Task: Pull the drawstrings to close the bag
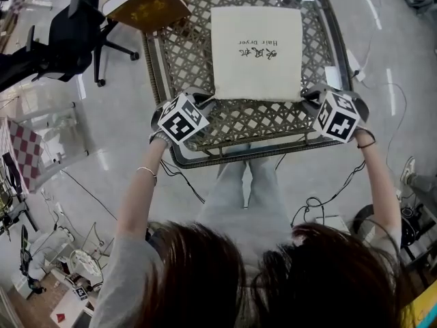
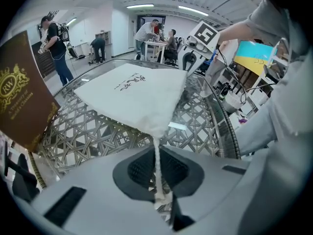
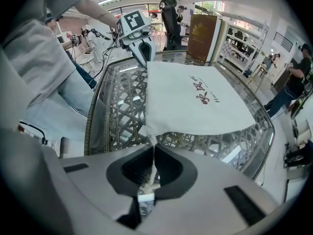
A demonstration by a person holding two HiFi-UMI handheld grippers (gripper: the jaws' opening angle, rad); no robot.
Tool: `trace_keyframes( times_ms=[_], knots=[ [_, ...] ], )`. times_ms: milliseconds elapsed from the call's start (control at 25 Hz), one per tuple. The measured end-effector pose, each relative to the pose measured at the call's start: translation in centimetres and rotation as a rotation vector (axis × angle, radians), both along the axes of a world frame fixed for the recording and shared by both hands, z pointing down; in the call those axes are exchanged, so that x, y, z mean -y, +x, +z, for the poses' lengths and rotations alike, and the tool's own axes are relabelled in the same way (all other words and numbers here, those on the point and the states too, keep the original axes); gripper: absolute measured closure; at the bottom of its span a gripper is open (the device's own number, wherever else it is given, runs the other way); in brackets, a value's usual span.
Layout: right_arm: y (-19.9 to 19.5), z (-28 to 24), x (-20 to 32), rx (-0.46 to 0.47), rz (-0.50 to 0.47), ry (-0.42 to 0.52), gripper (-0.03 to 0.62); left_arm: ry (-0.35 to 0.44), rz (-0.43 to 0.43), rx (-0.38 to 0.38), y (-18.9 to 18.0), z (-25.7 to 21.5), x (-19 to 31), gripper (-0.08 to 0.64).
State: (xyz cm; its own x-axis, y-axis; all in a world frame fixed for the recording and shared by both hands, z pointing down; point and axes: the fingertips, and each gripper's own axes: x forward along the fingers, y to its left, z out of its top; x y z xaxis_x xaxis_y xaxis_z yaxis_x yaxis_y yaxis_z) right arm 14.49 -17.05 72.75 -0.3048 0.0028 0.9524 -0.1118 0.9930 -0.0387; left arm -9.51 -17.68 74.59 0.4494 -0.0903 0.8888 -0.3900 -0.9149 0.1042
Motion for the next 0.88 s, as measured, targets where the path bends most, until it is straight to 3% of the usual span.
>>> trace_keyframes(
  times_ms=[560,880],
  knots=[
    [-0.1,-0.4,0.0,0.009,0.026,-0.007,0.565,-0.034,-0.013,0.005,0.0,-0.3,-0.1,0.534],
    [-0.1,-1.2,0.3,0.01,0.064,0.006,0.568,-0.106,-0.027,-0.004,0.3,-1.0,-0.4,0.537]
  ],
)
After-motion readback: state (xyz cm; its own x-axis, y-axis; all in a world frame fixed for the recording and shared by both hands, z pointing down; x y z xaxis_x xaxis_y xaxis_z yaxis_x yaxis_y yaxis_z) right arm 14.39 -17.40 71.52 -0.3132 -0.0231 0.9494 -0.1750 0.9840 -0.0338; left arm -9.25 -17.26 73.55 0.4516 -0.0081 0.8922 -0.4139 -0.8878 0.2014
